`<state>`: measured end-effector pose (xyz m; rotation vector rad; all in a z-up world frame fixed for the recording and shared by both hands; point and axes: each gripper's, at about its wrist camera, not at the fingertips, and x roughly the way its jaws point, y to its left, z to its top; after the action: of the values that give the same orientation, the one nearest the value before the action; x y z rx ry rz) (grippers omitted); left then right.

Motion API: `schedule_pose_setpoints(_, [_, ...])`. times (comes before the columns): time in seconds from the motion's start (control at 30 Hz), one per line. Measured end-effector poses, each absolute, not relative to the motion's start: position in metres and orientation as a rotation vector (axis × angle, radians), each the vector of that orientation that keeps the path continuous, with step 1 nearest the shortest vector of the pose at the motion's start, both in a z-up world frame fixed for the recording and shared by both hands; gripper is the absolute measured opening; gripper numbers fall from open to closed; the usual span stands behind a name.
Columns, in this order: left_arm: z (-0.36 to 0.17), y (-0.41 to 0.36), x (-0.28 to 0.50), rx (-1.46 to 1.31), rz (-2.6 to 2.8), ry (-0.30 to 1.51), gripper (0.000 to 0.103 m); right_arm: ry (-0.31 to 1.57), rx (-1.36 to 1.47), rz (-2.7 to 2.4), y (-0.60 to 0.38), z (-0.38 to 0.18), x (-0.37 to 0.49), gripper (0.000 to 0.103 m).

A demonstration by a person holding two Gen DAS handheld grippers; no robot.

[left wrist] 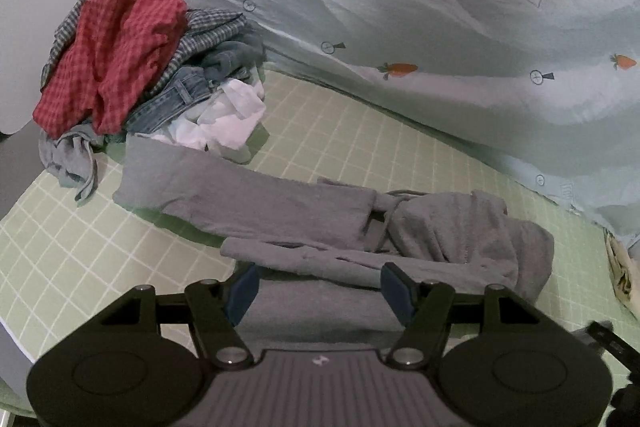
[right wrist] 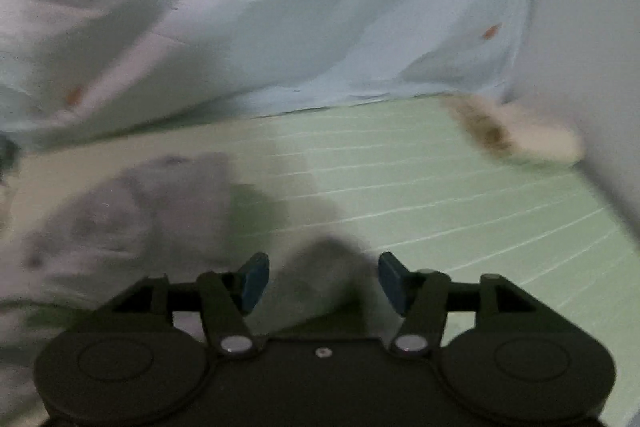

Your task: Fold clothes

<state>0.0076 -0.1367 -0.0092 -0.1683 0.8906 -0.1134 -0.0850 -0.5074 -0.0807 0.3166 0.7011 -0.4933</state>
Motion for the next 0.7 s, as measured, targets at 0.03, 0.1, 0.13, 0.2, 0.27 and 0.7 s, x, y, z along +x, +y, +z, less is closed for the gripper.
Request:
schedule_pose_setpoints(0.03, [-0.008, -0.137, 0.007, -0.167, -0.112, 0.889, 0.068, 0.696, 0.388, -0.446, -0.504, -0.083, -0.080, 0.072])
schedule_pose_setpoints(0.1, [-0.006, -0.137, 0.006, -0.160, -0.112, 0.888, 0.068, 0.705, 0.551, -0.367, -0.497, -0.093, -0.068, 0.072])
schedule_pose_setpoints(0.13, [-0.006, -0.136, 0.005, -0.155, -0.113, 0.889, 0.068, 0.714, 0.625, -0.335, -0.493, -0.099, -0.061, 0.072])
schedule_pose_setpoints(0.2, [-0.005, -0.132, 0.002, -0.146, -0.114, 0.893, 0.068, 0.731, 0.767, -0.275, -0.486, -0.110, -0.047, 0.072])
schedule_pose_setpoints(0.27, [-0.006, -0.125, 0.002, -0.142, -0.115, 0.905, 0.068, 0.737, 0.944, -0.248, -0.481, -0.127, -0.034, 0.073])
schedule_pose_setpoints(0.7, [-0.009, -0.100, 0.015, -0.142, -0.146, 0.926, 0.068, 0.702, 1.338, -0.250, -0.469, -0.169, -0.018, 0.013])
